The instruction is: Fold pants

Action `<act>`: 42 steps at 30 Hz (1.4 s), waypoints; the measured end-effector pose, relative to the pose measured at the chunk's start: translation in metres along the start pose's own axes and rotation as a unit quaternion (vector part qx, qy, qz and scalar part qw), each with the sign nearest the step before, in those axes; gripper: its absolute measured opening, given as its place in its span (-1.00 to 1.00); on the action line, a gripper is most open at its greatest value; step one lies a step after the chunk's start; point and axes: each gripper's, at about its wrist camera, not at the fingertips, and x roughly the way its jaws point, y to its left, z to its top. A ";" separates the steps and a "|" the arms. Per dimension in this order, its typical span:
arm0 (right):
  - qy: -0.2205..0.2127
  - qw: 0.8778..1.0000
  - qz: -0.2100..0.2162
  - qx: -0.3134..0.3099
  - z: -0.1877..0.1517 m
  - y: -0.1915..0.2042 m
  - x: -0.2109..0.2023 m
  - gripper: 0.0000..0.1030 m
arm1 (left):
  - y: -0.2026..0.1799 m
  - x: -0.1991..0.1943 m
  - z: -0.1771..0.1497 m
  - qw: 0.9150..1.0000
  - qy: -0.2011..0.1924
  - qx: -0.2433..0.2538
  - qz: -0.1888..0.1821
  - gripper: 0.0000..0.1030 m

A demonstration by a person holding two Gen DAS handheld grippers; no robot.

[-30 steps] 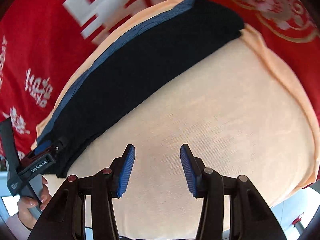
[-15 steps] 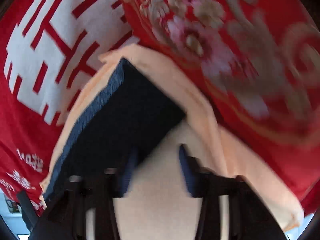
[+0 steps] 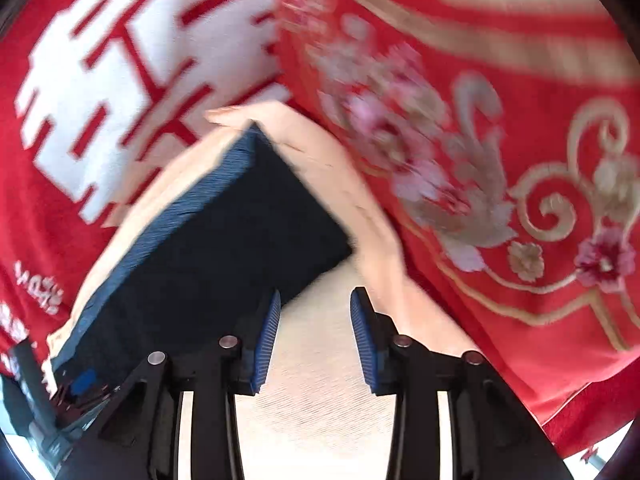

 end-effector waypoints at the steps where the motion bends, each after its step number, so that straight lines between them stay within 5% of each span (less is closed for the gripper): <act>1: -0.006 1.000 0.005 -0.018 0.000 0.010 -0.002 -0.22 | 0.001 0.000 0.000 1.000 0.001 -0.003 0.000 0.96; 10: 0.013 0.990 0.050 -0.130 0.002 0.093 0.030 -0.22 | 0.001 0.001 -0.005 1.000 -0.002 -0.012 -0.001 0.96; 15: 0.057 0.986 0.023 -0.154 -0.017 0.091 0.050 -0.23 | 0.003 0.002 -0.010 1.000 0.002 -0.021 -0.003 0.97; 20: 0.044 0.980 0.018 -0.191 -0.030 0.092 0.047 -0.23 | 0.001 0.001 -0.011 1.000 0.006 -0.016 0.003 0.97; 35: 0.048 0.979 0.015 -0.199 -0.030 0.093 0.047 -0.16 | 0.004 -0.003 -0.002 1.000 0.017 -0.005 -0.004 0.97; 42: 0.046 0.985 0.042 -0.158 -0.011 0.090 0.043 -0.15 | 0.027 -0.008 0.033 1.000 -0.008 -0.028 0.005 0.97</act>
